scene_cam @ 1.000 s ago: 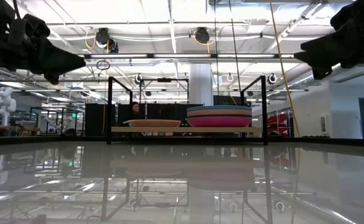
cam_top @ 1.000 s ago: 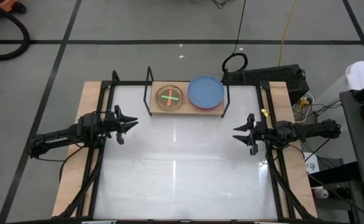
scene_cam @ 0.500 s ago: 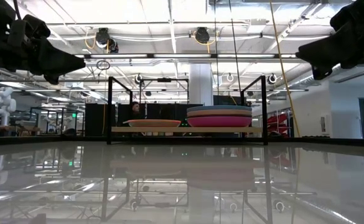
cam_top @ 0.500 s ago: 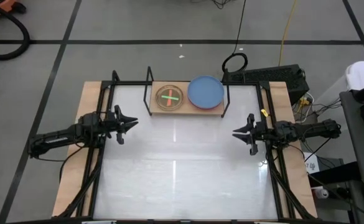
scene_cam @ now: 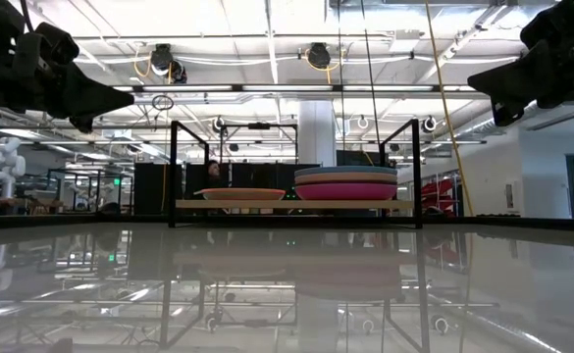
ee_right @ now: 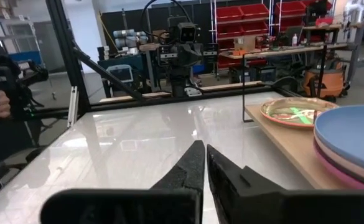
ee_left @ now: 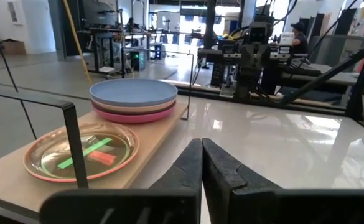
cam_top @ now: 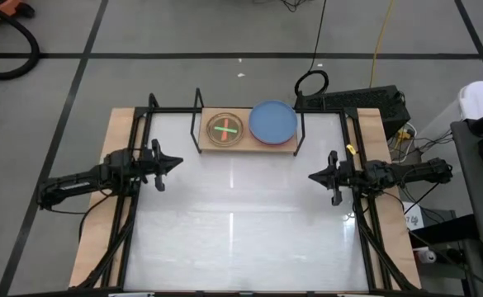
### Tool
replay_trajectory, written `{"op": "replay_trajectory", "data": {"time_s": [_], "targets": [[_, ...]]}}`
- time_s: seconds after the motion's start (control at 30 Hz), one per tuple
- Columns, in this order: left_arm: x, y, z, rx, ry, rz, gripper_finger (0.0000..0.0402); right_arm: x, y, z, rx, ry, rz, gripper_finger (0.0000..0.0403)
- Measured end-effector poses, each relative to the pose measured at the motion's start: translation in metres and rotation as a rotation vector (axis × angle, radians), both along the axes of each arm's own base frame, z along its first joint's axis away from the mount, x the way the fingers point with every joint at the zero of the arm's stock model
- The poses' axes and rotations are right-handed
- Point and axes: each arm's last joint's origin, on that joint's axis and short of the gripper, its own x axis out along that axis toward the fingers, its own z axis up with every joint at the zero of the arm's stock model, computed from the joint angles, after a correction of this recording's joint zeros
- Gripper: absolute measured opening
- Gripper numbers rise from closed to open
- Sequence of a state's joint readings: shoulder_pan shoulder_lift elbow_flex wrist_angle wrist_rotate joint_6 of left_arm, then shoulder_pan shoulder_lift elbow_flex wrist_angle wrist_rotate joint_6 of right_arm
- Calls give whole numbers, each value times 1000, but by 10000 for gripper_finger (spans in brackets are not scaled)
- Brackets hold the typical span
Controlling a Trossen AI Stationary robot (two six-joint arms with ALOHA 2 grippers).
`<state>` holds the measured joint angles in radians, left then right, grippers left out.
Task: Place and stack plates onto a shelf
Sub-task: Return to Home Position
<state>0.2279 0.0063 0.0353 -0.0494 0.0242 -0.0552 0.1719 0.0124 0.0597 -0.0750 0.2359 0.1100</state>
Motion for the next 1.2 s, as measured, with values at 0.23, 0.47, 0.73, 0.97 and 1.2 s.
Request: {"op": "replay_trajectory", "data": {"time_s": [0.23,0.47,0.73,0.97,1.2], "targets": [[0,0,0,-25,-5,3,9,0,0,0,59,-5,-5,6],[0,0,0,-1,0,3,9,0,0,13,84,-134,-2,6],[0,0,0,-1,-1,4,10,-1,0,26,109,-277,0,6],[0,0,0,-1,0,5,10,-1,0,27,109,-280,3,6],[0,0,0,-1,0,5,10,-1,0,27,109,-280,4,6]]}}
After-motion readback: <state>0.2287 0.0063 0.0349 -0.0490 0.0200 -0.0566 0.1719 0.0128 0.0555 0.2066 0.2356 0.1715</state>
